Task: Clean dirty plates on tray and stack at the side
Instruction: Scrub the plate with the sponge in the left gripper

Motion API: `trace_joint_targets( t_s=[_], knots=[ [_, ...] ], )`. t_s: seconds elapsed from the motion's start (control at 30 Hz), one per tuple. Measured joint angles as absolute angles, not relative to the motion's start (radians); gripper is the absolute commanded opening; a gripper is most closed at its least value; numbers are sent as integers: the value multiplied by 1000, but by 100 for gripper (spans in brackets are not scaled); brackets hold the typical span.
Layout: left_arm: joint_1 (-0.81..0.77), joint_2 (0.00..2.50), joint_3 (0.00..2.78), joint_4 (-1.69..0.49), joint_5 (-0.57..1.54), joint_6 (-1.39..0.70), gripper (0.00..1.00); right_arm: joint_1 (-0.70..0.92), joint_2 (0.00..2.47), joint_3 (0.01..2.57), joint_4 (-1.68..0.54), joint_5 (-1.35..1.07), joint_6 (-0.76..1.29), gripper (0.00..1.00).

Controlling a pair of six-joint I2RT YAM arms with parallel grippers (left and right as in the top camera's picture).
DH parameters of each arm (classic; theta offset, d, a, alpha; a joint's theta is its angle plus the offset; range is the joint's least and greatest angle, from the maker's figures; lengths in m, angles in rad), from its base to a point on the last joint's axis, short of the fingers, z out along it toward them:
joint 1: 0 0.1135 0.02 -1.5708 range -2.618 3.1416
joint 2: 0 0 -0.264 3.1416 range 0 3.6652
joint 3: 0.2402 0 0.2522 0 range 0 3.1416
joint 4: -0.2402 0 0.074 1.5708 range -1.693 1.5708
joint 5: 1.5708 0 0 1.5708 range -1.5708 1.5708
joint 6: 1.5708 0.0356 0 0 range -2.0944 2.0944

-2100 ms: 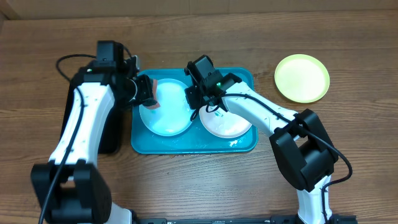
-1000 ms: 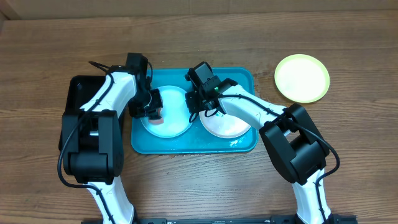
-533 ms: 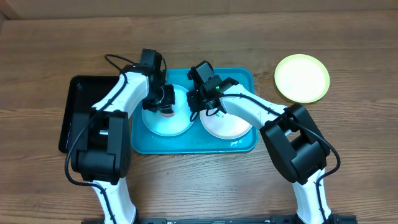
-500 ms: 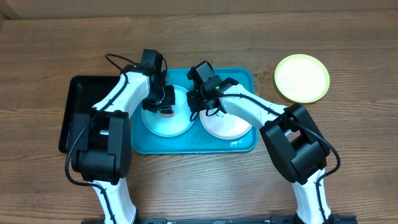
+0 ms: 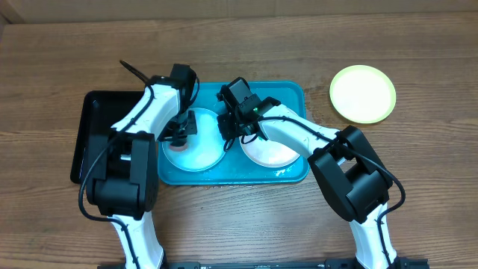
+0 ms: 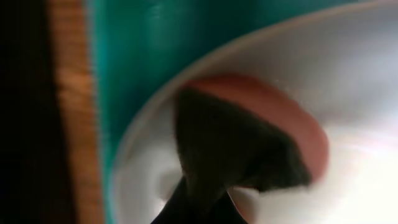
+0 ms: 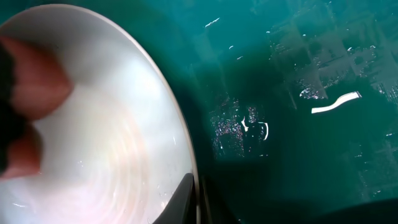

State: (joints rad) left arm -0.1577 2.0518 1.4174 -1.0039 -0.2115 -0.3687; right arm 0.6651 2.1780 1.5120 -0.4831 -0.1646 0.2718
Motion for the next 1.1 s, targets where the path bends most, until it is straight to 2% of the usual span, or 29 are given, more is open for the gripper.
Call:
trace_joint_targets(
  t_s=[0.07,0.1,0.13,0.17,0.23,0.3,0.4,0.5,0.8,1.1],
  knots=[
    [-150,2065,1439,-1037,-237,-385,4,664,2178,1512,-482,-166,272,4],
    [-147,2069,1449,-1049,-239,-390,14,664,2178,1512,-483,-167,272,4],
    [-144,2071,1459,-1056,-237,-390,46,664,2178,1512,-482,-167,273,4],
    [-143,2072,1467,-1059,-231,-393,60,664,2178,1512,-483,-167,272,4],
    [-142,2072,1480,-1059,-205,-398,59,664,2178,1512,-483,-167,273,4],
    [-142,2072,1487,-1055,-165,-403,66,664,2178,1512,-482,-167,272,4],
    [-142,2072,1488,-1049,-134,-414,56,661,2178,1512,-483,-167,271,4],
    [-142,2072,1488,-1033,-121,-406,54,661,2178,1512,-484,-167,268,4],
    [-142,2072,1488,-1022,-105,-334,4,661,2178,1512,-483,-165,268,4],
    [-138,2072,1491,-1056,-12,-322,4,661,2178,1512,-483,-160,266,4]
  ],
)
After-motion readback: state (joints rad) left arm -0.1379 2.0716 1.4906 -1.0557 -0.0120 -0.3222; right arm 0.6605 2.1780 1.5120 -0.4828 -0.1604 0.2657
